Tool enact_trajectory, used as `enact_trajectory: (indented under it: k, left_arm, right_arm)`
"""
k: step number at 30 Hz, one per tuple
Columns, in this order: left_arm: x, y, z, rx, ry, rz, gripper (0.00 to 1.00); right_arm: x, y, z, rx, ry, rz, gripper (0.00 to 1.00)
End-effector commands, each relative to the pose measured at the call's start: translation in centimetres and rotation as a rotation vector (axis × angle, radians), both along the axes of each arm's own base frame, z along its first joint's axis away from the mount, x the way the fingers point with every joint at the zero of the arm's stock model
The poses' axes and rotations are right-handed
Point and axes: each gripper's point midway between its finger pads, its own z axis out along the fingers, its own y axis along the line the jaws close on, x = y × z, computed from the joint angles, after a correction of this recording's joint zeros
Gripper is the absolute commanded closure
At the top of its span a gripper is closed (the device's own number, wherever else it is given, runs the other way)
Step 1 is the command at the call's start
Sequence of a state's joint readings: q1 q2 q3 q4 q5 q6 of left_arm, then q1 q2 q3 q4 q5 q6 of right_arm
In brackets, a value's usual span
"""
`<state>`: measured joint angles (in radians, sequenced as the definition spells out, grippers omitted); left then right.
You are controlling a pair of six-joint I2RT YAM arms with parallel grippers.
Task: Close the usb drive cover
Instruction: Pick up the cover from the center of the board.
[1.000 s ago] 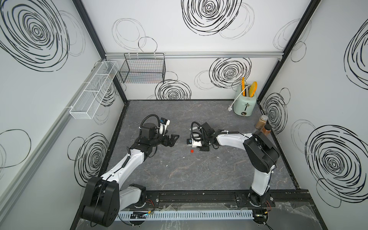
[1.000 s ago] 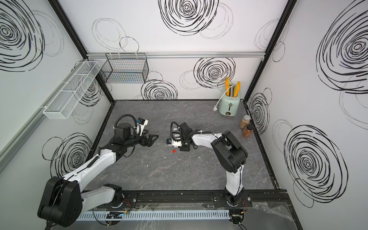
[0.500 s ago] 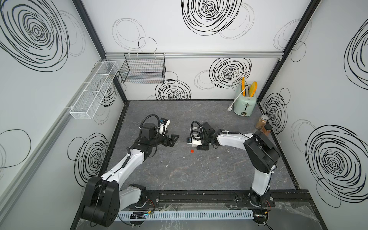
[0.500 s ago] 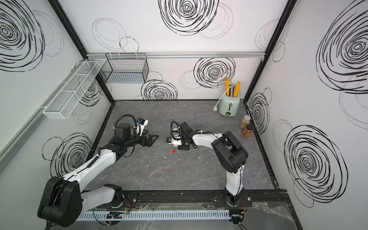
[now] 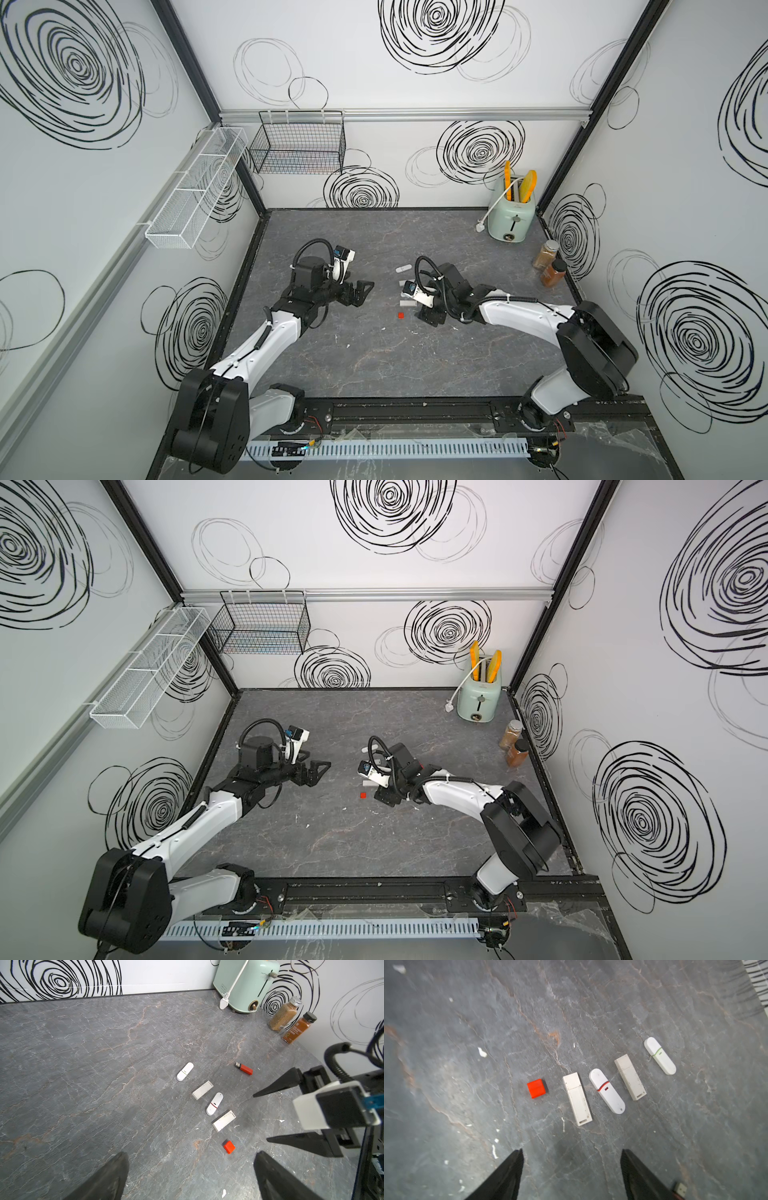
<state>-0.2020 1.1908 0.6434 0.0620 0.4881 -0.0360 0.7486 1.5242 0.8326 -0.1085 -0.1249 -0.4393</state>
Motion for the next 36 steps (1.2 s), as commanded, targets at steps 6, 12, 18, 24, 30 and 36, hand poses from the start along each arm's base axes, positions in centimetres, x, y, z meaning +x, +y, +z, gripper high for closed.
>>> enact_trajectory:
  k: [6,12,18,24,30,36]
  left_arm:
    - [1.2,1.0,1.3,0.014,-0.069,0.041,0.02]
    - [1.3,1.5,1.4,0.003,-0.068,0.061,0.02]
    - [1.3,1.5,1.4,-0.001,-0.065,0.062,0.02]
    - [1.1,1.3,1.4,-0.008,-0.065,0.052,0.02]
    - [1.0,1.1,1.5,-0.026,-0.059,0.046,0.02]
    - [1.0,1.0,1.8,-0.040,-0.058,0.045,0.02]
  right_arm:
    - [-1.7,2.2,2.5,0.213,0.067,-0.340,0.19]
    - [-2.8,4.4,1.6,0.222,0.120,-0.460,0.23]
    - [-2.7,6.4,-0.4,0.223,0.242,-0.561,0.27]
    - [-2.4,7.5,-2.7,0.186,0.329,-0.639,0.31]
    - [-1.5,6.6,-4.0,0.156,0.354,-0.748,0.36]
    - [-1.4,5.7,-4.9,0.155,0.391,-0.803,0.43]
